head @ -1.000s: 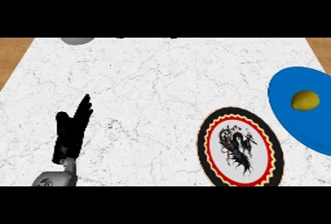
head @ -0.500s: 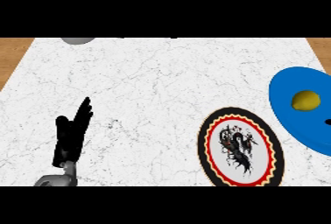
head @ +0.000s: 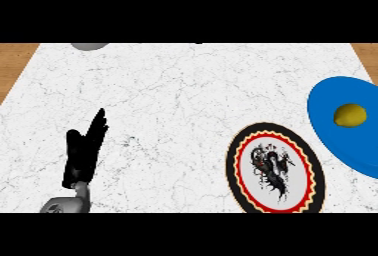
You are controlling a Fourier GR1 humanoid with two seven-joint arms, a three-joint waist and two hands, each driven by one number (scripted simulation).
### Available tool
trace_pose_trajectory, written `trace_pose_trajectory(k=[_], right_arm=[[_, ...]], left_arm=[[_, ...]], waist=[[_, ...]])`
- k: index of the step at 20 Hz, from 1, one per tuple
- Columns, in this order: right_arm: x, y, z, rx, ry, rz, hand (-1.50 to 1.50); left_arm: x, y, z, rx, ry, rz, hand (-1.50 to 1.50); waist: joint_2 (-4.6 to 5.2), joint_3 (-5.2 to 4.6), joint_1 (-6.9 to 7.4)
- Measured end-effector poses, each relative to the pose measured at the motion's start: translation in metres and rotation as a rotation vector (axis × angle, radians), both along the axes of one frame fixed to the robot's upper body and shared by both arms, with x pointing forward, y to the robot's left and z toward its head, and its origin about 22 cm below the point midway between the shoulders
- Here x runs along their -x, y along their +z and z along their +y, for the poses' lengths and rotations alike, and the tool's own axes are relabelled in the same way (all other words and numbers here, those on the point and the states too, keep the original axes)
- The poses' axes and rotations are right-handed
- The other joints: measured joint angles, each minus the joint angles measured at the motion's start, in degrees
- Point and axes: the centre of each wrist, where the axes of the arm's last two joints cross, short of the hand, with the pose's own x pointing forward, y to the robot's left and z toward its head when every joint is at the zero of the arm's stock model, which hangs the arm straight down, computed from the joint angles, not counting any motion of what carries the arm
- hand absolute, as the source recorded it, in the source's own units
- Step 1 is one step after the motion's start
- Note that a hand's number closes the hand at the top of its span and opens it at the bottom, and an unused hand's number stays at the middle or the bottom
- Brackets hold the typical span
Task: Pick the lemon from the plate and place it in the plate
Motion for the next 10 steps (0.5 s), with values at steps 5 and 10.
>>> trace_pose_trajectory(k=[5, 10], right_arm=[[0.006, 0.002, -0.006, 0.013, -0.029, 0.011, -1.5], [0.024, 0.007, -0.022, 0.024, -0.066, 0.014, -1.5]], left_arm=[[-0.003, -0.001, 0.001, 0.001, 0.005, 0.002, 0.0], [0.005, 0.0, 0.008, -0.004, -0.001, -0.002, 0.0]], waist=[[0.05, 0.03, 0.06], [0.08, 0.06, 0.2]])
